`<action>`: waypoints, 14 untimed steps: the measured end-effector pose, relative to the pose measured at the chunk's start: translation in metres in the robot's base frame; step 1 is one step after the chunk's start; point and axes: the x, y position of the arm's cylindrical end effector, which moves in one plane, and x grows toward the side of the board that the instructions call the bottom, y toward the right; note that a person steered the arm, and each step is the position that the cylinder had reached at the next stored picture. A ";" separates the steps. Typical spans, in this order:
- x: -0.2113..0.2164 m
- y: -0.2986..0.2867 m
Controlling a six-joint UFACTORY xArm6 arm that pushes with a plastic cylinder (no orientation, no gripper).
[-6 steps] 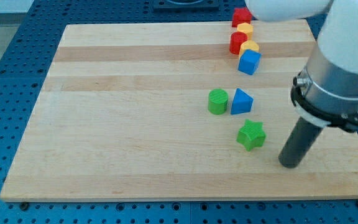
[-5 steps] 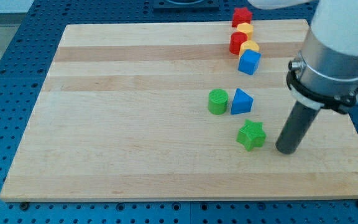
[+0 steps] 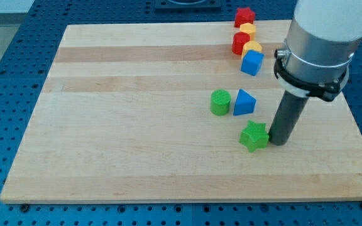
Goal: Place the green star left to the green circle
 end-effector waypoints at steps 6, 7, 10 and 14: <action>0.000 -0.122; 0.000 -0.138; 0.039 -0.121; 0.037 -0.182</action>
